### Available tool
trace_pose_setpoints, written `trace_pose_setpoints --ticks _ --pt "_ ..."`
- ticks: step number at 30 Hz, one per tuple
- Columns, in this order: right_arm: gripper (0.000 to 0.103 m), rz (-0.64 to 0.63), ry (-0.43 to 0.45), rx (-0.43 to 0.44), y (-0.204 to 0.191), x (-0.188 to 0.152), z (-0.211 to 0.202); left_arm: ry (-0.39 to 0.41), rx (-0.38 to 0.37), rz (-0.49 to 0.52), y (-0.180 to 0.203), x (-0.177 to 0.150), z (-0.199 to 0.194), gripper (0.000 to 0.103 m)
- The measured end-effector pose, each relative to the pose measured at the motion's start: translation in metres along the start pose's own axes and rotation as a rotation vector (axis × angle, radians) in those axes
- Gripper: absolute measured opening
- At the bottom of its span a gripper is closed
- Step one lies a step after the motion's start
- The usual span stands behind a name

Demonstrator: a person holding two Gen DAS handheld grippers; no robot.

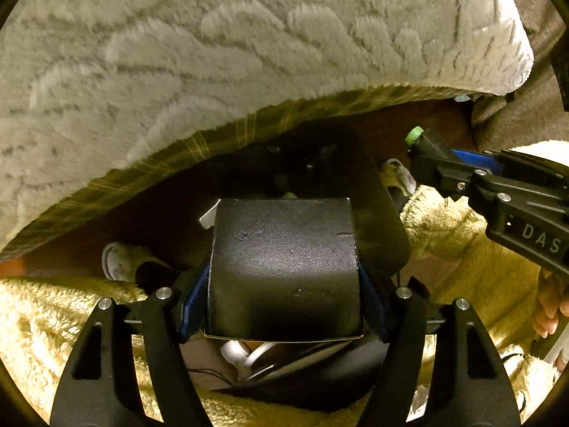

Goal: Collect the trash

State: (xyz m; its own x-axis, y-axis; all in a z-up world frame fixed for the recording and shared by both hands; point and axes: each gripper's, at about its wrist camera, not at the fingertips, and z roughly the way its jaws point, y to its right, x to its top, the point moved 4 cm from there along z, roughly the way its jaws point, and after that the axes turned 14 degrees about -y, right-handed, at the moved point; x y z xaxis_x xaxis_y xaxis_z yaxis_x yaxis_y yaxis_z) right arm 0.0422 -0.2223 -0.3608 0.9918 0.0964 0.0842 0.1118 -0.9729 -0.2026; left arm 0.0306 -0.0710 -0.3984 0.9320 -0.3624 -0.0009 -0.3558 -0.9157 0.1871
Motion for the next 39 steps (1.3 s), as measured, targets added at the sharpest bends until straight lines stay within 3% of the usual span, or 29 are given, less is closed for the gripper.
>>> trace_pose_setpoints --ticks 2,4,6,12,16,22,30,39 --pt "0.029 0.004 -0.007 -0.003 0.002 0.001 0.001 -0.015 -0.012 0.010 0.002 0.000 0.004 0.068" --pt "0.034 0.019 -0.007 -0.006 0.004 0.002 0.001 -0.017 -0.003 0.011 0.007 -0.003 0.003 0.075" --pt "0.053 0.035 0.002 -0.005 0.008 0.003 -0.001 -0.003 0.000 0.004 0.009 -0.004 0.000 0.077" --pt "0.063 0.048 0.049 -0.014 0.012 0.003 -0.020 0.051 0.020 -0.013 0.007 -0.005 -0.017 0.086" --pt "0.079 0.047 0.108 -0.037 0.012 0.001 -0.041 0.123 0.049 -0.017 0.009 -0.010 -0.042 0.094" --pt "0.100 0.039 0.238 -0.101 0.011 -0.003 -0.091 0.260 0.084 -0.039 0.003 -0.018 -0.098 0.095" --pt "0.100 0.022 0.471 -0.234 -0.006 -0.019 -0.181 0.449 0.095 -0.076 0.006 -0.034 -0.185 0.095" --pt "0.100 0.025 0.733 -0.278 -0.018 -0.057 -0.279 0.738 0.127 -0.091 0.019 -0.065 -0.292 0.095"
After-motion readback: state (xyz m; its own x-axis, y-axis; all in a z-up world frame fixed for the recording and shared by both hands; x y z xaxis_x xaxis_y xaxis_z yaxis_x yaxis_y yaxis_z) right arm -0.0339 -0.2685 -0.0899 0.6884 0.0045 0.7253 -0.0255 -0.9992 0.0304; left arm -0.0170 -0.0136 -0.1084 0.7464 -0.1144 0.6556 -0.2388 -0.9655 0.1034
